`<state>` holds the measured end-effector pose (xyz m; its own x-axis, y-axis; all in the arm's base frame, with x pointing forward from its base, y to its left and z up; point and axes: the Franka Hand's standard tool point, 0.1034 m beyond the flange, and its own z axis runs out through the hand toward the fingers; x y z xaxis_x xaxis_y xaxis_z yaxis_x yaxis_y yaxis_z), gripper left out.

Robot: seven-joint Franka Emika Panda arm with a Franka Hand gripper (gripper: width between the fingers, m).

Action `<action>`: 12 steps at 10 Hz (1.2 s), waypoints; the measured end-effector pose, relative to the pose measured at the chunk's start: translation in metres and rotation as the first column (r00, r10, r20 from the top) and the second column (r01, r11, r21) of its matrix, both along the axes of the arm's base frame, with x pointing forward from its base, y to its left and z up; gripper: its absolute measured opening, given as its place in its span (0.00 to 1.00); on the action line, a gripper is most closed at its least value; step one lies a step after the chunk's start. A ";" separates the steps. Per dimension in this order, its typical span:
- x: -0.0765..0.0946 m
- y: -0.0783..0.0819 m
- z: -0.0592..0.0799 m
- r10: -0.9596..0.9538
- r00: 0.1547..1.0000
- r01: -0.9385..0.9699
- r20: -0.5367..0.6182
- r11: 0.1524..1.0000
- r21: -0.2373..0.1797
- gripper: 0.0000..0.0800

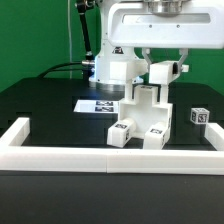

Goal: Assemble chair

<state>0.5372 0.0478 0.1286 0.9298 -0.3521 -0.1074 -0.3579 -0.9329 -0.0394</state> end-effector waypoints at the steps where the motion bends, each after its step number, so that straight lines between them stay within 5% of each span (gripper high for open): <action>1: -0.001 0.000 -0.001 0.000 1.000 0.000 -0.002 1.000 0.000 0.36; 12: -0.003 -0.001 -0.004 0.014 1.000 -0.014 -0.002 1.000 -0.001 0.36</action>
Offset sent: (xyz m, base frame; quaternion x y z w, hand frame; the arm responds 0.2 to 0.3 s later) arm -0.0072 0.0038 0.0020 -0.0038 0.0045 0.0015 1.0000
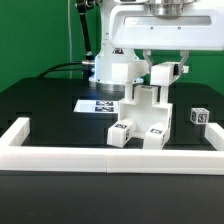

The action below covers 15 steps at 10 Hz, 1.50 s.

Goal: Assemble chair

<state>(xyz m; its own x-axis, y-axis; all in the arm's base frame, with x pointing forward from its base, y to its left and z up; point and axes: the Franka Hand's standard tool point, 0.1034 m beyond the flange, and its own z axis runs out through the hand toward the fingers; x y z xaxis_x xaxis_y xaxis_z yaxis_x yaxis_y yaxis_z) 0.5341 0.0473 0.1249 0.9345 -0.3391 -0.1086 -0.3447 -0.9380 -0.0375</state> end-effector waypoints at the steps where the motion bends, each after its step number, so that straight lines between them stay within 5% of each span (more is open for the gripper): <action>1: 0.000 0.000 -0.001 0.000 1.000 0.000 -0.002 1.000 -0.001 0.36; 14: -0.006 -0.002 -0.024 0.010 0.999 -0.011 -0.032 1.000 -0.013 0.36; 15: -0.006 -0.002 -0.025 0.010 0.999 -0.010 -0.032 1.000 -0.013 0.56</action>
Offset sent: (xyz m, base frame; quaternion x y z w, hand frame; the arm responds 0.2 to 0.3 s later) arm 0.0011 -0.0016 -0.0062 -0.0024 0.0071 0.0015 1.0000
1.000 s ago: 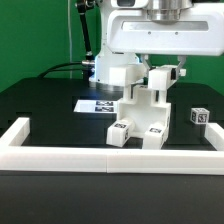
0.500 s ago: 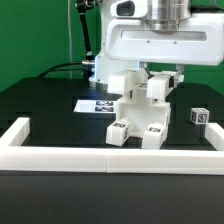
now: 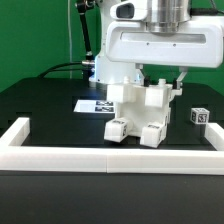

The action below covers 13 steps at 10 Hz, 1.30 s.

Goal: Assemble chair

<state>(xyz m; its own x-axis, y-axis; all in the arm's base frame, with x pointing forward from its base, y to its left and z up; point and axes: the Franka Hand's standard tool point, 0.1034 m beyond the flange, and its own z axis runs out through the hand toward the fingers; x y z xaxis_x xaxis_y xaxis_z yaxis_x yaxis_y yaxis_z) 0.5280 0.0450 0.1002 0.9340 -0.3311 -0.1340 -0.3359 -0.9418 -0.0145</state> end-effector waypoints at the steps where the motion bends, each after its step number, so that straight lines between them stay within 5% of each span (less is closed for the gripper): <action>1: 0.000 0.000 0.000 0.000 1.000 0.000 0.000 1.000 0.000 0.72; 6: 0.000 0.000 0.000 0.000 1.000 0.000 -0.001 1.000 0.000 0.81; 13: -0.020 0.003 0.037 0.006 1.000 -0.007 0.025 1.000 0.029 0.81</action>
Offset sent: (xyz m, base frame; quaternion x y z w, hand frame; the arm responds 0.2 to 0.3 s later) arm 0.0000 0.0000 0.0000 0.0000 0.0000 0.0000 1.0000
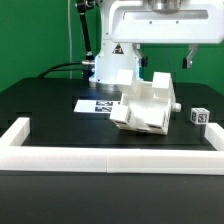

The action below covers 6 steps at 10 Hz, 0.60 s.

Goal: Assemble chair

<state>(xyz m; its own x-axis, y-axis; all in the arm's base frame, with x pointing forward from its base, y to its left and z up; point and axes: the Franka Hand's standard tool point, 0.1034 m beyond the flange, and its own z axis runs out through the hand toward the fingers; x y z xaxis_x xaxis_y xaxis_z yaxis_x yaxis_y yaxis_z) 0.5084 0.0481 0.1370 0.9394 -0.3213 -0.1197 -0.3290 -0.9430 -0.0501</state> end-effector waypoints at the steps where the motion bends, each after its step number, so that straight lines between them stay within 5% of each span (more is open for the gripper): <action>1: -0.007 -0.005 -0.003 0.003 1.000 -0.003 0.003 1.000 -0.001 0.81; 4: -0.021 -0.016 -0.016 0.000 1.000 0.000 -0.016 1.000 -0.008 0.81; 6: -0.015 -0.019 -0.015 0.000 1.000 0.000 -0.010 1.000 -0.010 0.81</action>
Offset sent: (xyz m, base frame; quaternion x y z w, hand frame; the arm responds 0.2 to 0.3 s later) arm -0.0156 -0.0120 -0.0154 0.0006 0.0028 -0.0035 1.0000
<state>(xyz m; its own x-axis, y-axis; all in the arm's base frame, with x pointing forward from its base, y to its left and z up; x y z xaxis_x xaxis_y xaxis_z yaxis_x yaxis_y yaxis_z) 0.4936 0.0291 0.1217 0.9382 -0.3223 -0.1261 -0.3291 -0.9436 -0.0372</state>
